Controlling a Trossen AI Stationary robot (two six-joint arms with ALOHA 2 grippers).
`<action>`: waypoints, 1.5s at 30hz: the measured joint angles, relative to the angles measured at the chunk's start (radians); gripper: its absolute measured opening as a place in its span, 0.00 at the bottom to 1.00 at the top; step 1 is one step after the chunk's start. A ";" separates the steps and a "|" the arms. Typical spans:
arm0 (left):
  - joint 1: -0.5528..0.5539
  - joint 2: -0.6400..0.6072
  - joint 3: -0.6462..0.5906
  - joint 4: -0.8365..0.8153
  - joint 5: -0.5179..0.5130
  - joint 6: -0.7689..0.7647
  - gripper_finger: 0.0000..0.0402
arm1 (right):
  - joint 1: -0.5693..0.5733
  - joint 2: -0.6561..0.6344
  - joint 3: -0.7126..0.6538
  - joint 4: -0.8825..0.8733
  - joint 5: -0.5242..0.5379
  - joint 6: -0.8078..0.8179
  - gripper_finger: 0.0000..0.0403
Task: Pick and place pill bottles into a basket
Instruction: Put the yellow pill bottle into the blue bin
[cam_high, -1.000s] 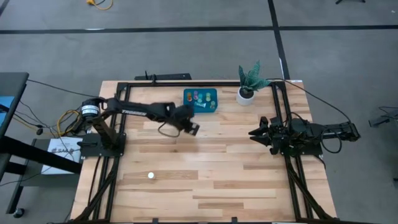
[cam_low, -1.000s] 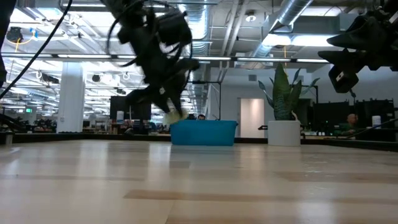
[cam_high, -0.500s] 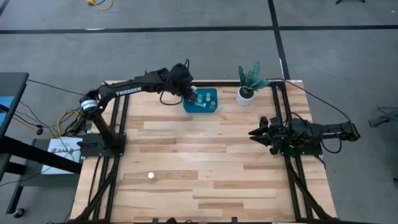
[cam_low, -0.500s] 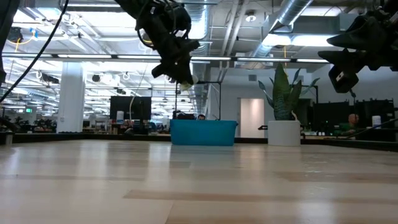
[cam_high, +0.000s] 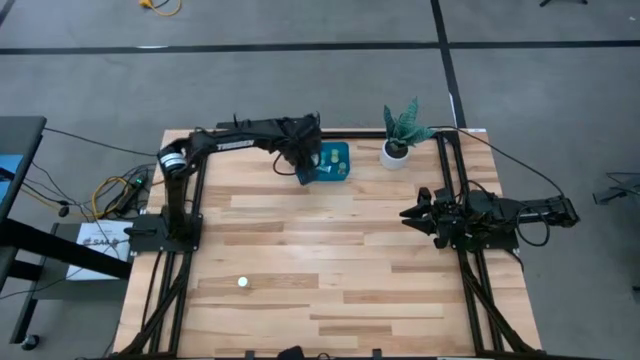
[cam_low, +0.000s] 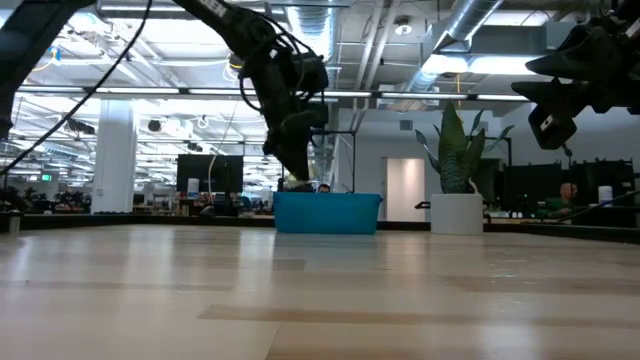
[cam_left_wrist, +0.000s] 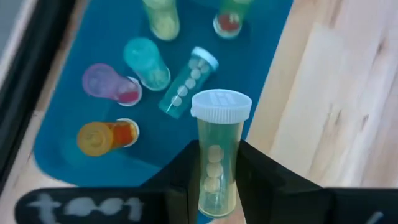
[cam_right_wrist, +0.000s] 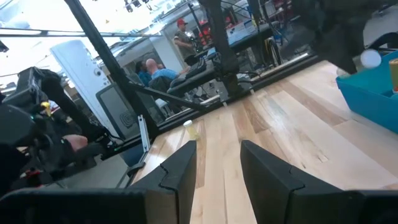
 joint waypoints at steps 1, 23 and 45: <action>0.000 0.016 0.009 -0.010 0.001 0.018 0.16 | 0.000 0.000 0.000 0.000 0.000 0.000 0.29; 0.033 0.094 0.076 -0.053 -0.046 -0.001 0.40 | 0.000 0.000 0.000 0.000 0.000 0.000 0.29; -0.275 -0.570 0.113 -0.618 -0.092 -0.285 0.41 | 0.000 0.000 0.000 0.000 0.000 0.000 0.29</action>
